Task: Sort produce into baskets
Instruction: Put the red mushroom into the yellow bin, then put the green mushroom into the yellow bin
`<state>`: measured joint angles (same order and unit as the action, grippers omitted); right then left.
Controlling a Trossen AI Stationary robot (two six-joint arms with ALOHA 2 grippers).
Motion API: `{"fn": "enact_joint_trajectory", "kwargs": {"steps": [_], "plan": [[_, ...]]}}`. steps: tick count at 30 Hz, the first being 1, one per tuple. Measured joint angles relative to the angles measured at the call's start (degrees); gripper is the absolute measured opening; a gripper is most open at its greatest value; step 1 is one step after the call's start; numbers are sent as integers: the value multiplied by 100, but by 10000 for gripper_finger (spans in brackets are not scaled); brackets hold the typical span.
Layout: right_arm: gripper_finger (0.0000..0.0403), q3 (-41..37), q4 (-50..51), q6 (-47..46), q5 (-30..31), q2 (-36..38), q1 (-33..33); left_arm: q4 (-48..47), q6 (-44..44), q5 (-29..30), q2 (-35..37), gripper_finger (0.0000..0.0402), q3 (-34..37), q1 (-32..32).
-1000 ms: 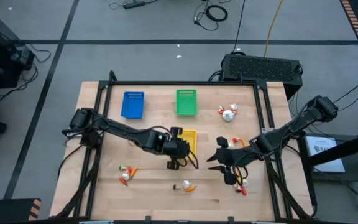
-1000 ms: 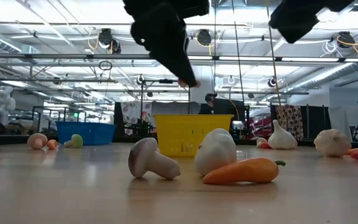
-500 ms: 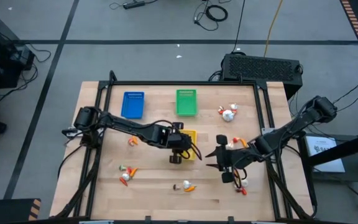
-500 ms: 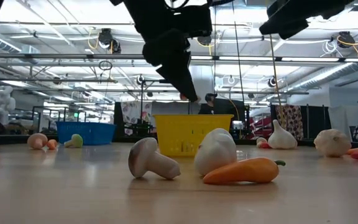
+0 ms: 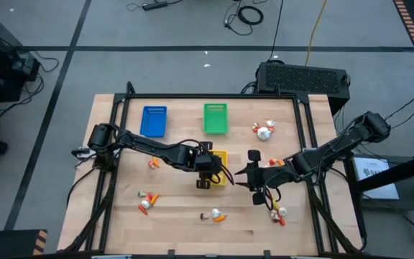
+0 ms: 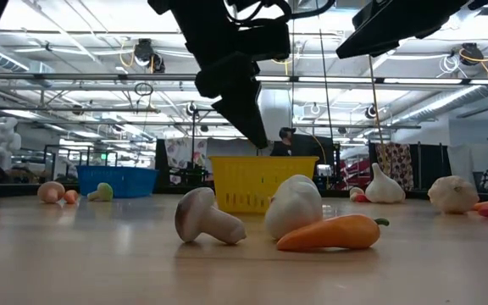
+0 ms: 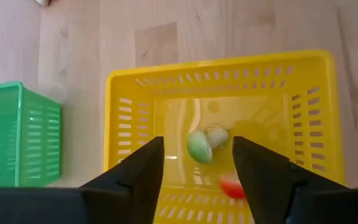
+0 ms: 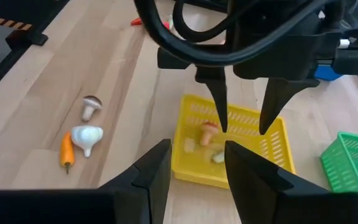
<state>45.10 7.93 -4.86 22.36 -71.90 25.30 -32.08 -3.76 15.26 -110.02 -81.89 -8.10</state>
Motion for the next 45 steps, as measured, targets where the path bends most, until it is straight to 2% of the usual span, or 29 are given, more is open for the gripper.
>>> {"fn": "enact_joint_trajectory", "kwargs": {"steps": [4, 8, 11, 18, 26, 29, 35, 39, 45], "plan": [[141, 0, -1, -21, -17, 0, 0, -84, 25, 3, 2, 220, 0, -4], [141, 0, -2, -28, -17, 0, 2, -663, 257, 4, 235, 222, 0, -70], [141, 0, -9, -38, -17, 0, 1, -1433, 778, -40, 442, 222, -4, -172], [141, 1, -20, 53, -18, 0, 0, -3104, 2147, -796, 878, 220, -4, -645], [141, 2, -42, 105, -17, 0, -11, -4526, 3638, -628, 1241, 219, 8, -1521], [141, 2, -47, 105, -18, 0, -11, -4583, 3975, -768, 1316, 219, 271, -1727], [141, 2, -47, 18, -17, 0, -11, -4534, 4080, -1823, 1375, 219, 1265, -2044], [141, 2, -49, 8, -17, 0, -11, -4186, 4094, -1874, 1598, 219, 1762, -2141], [141, 2, -154, 0, -17, 0, -11, -3435, 4439, -2047, 2367, 218, 2594, -2271]]}}
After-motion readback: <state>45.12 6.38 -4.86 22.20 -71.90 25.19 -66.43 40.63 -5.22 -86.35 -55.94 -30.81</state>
